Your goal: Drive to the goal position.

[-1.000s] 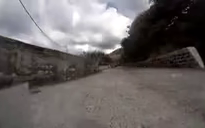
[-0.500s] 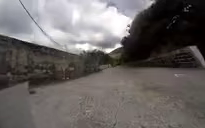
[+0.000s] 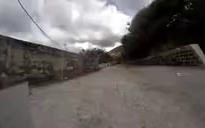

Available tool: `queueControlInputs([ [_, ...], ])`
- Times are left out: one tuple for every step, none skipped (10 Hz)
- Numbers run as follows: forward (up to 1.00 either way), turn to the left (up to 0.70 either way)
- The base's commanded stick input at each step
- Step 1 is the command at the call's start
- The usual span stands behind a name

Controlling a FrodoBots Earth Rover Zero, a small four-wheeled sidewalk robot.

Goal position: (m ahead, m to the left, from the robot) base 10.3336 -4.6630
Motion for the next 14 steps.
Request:
queueControlInputs([
  [0.50, 0.00],
  [0.50, 0.00],
  [0.50, 0.00],
  [0.50, 0.00],
  [0.50, 0.00],
  [0.50, 0.00],
  [0.50, 0.00],
  [0.50, 0.00],
  [0.50, 0.00],
  [0.50, 0.00],
  [0.50, -0.13],
  [0.50, -0.27],
  [0.50, -0.27],
  [0.50, -0.22],
])
